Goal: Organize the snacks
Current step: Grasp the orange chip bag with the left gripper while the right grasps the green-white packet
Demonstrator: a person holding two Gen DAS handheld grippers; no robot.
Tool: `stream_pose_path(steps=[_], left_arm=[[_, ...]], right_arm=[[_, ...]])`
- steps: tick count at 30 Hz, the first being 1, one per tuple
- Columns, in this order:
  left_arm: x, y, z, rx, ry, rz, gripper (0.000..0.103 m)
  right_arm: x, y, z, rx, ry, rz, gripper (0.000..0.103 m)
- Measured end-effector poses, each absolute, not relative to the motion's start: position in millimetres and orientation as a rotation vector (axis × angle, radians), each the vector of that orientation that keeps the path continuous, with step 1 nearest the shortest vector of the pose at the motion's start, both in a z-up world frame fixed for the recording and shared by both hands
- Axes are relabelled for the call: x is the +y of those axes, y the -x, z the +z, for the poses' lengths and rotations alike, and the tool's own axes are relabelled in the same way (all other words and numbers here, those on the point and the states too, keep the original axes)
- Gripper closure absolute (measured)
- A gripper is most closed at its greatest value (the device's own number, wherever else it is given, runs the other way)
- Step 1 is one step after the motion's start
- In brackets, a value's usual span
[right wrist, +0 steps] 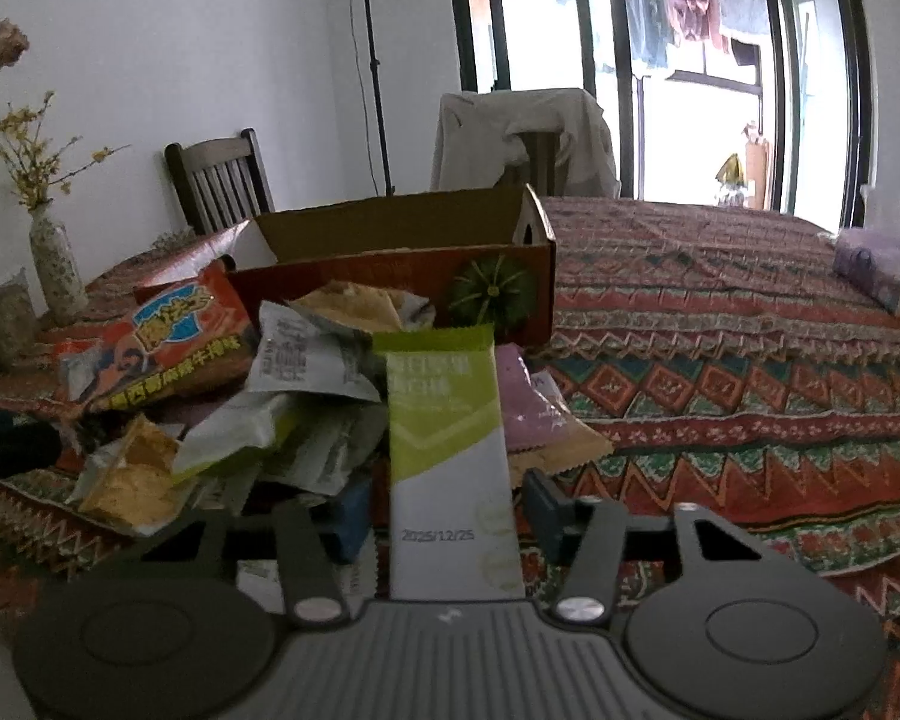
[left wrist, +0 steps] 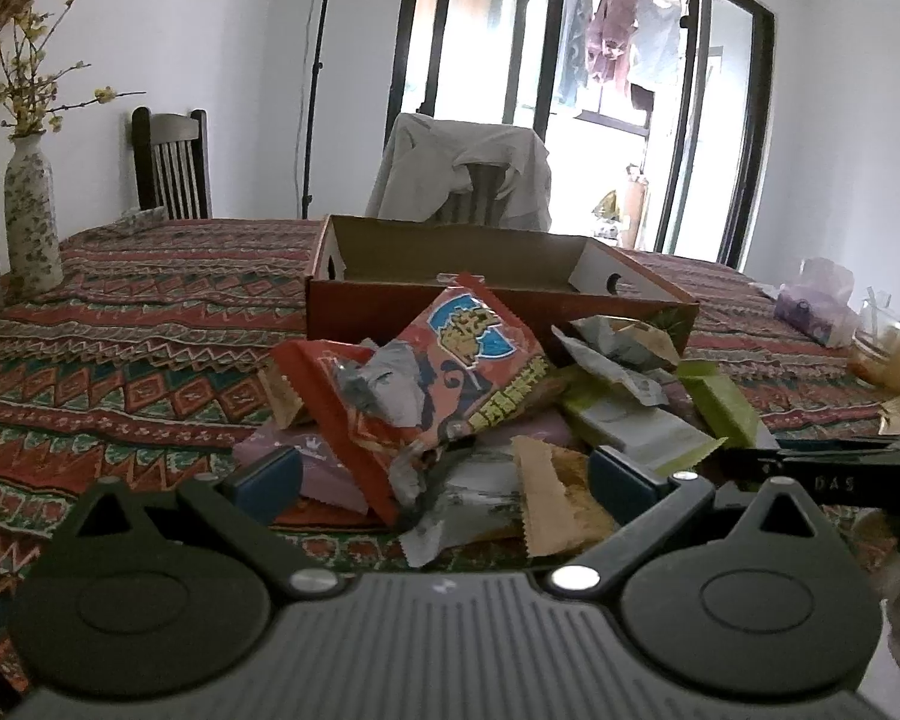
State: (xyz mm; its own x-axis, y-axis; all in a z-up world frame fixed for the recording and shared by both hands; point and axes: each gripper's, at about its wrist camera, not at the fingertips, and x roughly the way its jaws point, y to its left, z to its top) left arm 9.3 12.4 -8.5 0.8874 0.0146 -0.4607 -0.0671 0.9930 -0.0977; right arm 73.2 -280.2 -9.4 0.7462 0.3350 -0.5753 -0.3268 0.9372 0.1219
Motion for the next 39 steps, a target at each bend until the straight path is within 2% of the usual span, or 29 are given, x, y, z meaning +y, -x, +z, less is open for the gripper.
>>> stream_pose_path(steps=[5,13,21,31,39], left_arm=[[15.2,-12.6,-10.0,0.488,0.107,0.060,0.000],[11.0,-20.6,-8.2,0.463,0.037,0.079,0.000],[-5.5,-52.5,4.2,0.453,-0.153,0.098,0.000],[-23.4,-99.6,-19.8,0.578,-0.388,0.034,0.000],[-3.3,-113.7,-23.1,0.671,-0.304,-0.023,0.000]], right_arm=[[-285.4,-70.6,-9.3,0.612,-0.044,0.369,0.066],[-292.1,-62.3,-0.7,0.535,-0.064,0.352,0.067],[-293.9,-63.1,6.3,0.497,-0.068,0.341,0.067],[-295.6,-65.3,6.2,0.496,-0.074,0.334,0.066],[-298.4,-69.3,3.2,0.500,-0.091,0.327,0.066]])
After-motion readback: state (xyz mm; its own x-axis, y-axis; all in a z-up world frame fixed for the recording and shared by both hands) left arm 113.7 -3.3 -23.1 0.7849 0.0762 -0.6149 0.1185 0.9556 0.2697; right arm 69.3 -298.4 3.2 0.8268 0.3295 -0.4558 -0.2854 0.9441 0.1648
